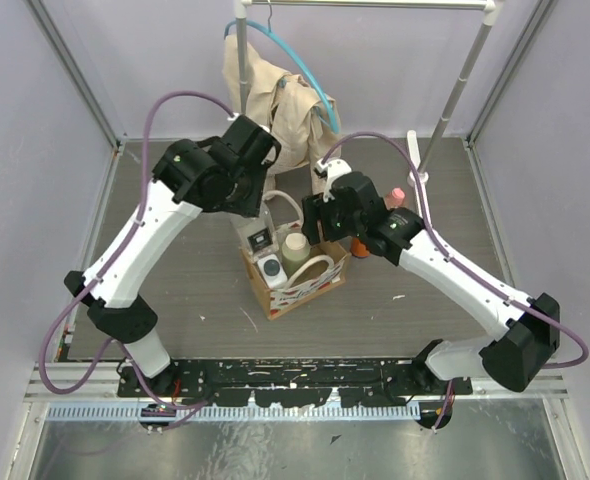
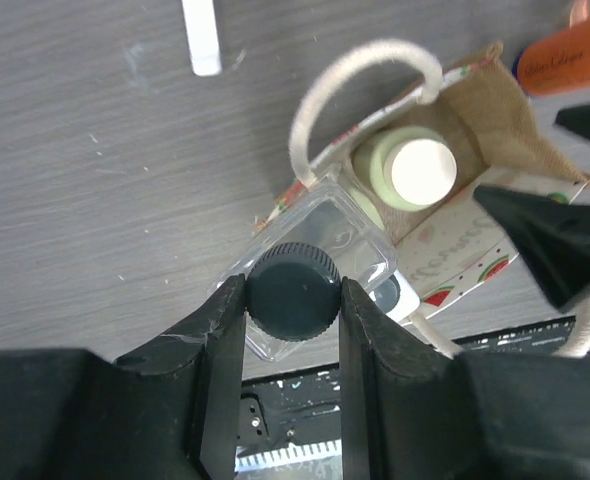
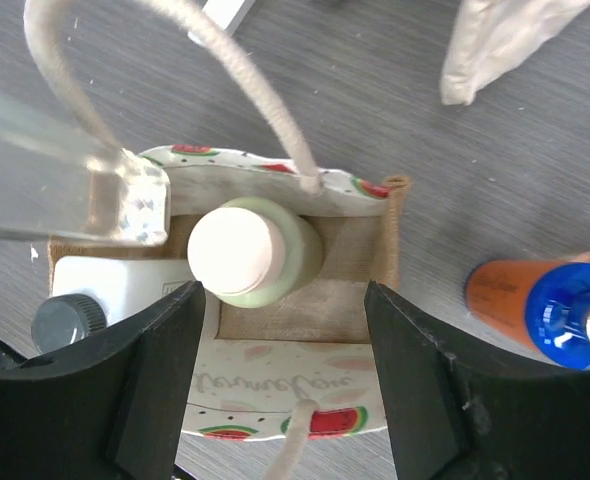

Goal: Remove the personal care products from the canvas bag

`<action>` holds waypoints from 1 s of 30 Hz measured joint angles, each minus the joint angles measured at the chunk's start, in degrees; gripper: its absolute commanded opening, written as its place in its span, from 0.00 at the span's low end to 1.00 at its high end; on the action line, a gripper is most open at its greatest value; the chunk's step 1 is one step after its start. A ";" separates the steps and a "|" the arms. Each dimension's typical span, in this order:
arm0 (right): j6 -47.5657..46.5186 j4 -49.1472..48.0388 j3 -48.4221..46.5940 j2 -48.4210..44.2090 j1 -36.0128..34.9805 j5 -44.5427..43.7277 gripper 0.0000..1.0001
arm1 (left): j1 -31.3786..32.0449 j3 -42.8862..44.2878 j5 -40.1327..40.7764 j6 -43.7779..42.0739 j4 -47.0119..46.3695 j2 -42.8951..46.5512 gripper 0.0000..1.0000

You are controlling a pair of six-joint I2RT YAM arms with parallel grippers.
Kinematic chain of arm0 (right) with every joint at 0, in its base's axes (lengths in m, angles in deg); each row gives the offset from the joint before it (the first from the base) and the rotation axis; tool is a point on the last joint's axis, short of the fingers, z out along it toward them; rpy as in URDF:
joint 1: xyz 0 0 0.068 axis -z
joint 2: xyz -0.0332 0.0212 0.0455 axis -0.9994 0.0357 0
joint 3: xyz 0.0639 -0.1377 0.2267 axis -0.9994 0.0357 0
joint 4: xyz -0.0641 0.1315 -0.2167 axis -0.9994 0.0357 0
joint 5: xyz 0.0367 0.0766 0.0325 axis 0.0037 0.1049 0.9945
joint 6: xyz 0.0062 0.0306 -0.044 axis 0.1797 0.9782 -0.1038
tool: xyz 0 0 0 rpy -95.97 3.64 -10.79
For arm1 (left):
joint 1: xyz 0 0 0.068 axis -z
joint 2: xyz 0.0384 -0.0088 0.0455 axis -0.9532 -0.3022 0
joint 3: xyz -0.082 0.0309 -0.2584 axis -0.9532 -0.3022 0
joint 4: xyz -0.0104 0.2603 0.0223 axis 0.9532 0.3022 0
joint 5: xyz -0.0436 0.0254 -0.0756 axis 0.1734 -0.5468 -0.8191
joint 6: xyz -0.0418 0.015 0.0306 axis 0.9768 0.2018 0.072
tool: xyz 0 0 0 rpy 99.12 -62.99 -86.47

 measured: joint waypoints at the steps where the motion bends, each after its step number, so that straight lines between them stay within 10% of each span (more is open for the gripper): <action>1: 0.17 -1.11 1.03 0.00 -0.68 -0.02 0.71 | -0.31 2.08 0.70 -0.07 0.94 0.00 0.28; 12: 0.44 -7.04 3.23 5.86 -5.86 -0.74 0.72 | -8.28 8.41 6.93 -3.52 6.69 1.79 0.27; 20: 0.39 -7.26 3.23 10.03 -8.20 -3.54 0.70 | -12.74 -6.36 6.69 -4.72 2.82 10.05 0.26; 30: 0.17 -7.93 3.23 10.86 -9.55 -9.49 0.33 | -15.96 -28.59 4.31 -4.07 -8.66 14.60 0.28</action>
